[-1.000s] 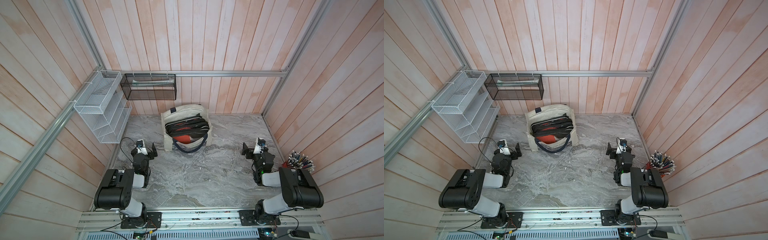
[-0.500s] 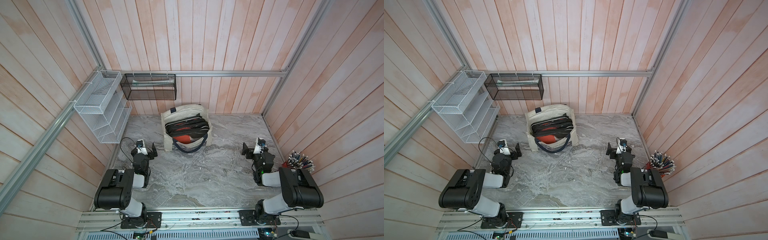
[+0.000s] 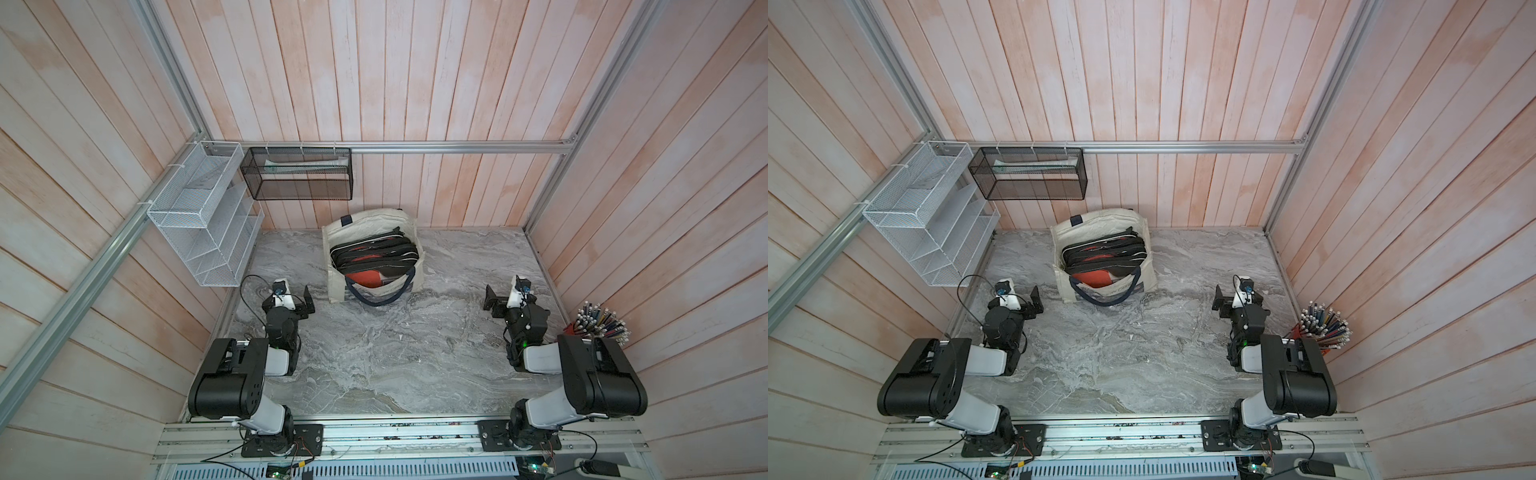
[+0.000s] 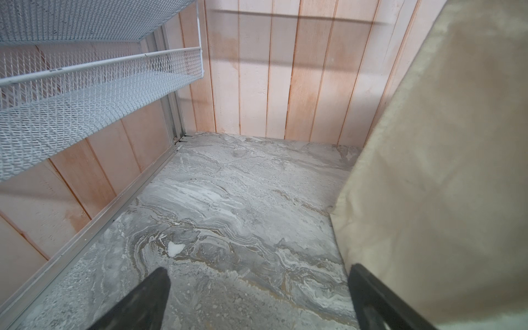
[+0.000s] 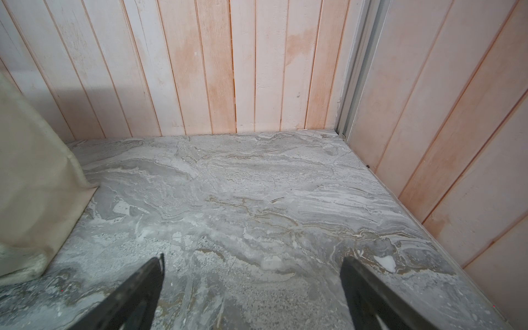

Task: Remove the ping pong set from the canvas bag
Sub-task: Pick up the ping pong set from the canvas bag.

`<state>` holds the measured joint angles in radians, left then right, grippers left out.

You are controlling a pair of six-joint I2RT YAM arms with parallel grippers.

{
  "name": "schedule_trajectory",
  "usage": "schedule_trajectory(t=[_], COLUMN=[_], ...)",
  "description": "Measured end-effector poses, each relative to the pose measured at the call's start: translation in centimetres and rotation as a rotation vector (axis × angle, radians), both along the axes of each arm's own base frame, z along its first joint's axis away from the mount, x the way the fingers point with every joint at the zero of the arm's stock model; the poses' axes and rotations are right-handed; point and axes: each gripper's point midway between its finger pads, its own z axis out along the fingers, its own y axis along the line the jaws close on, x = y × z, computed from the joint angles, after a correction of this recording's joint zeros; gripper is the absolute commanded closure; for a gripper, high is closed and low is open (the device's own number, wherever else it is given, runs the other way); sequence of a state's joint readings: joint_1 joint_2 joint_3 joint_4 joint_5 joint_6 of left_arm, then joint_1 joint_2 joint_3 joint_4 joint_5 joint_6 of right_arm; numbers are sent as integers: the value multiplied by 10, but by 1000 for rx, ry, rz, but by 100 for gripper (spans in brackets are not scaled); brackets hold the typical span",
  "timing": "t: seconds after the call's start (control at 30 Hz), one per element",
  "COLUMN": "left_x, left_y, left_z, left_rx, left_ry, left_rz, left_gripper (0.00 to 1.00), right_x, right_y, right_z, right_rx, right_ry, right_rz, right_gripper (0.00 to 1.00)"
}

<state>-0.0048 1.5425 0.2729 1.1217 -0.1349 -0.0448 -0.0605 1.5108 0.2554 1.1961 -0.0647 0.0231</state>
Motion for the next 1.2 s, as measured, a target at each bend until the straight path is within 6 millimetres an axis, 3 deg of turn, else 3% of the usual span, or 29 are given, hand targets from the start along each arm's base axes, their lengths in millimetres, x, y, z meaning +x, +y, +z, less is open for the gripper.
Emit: schedule_trajectory(t=[0.17,0.27,0.4,0.5,0.57,0.73,0.87,1.03,1.2], left_x=[1,11,15,19,21,31,38,39,35], left_y=[10,28,44,44,41,14,-30,-86,-102], left_z=[4,39,108,152,175,218,210,169,140], left_rx=[-2,-23,-92,-143,-173,-266,-320,-365,-389], left_ry=[35,13,-59,-73,-69,-35,55,226,333], left_rz=[66,178,292,311,299,179,49,-89,-111], left_gripper=[0,0,0,0,0,0,0,0,0], right_x=[4,23,45,53,57,72,72,52,33], right_y=[-10,-16,-5,20,46,136,208,289,345], right_z=[6,52,128,160,175,217,229,200,176], right_rx=[2,20,46,49,34,-48,-131,-244,-347], right_ry=[38,-8,-102,-119,-102,-56,-10,107,184], right_rz=[-62,-118,-127,-85,-32,167,326,564,747], right_gripper=[2,1,2,2,1,2,2,1,2])
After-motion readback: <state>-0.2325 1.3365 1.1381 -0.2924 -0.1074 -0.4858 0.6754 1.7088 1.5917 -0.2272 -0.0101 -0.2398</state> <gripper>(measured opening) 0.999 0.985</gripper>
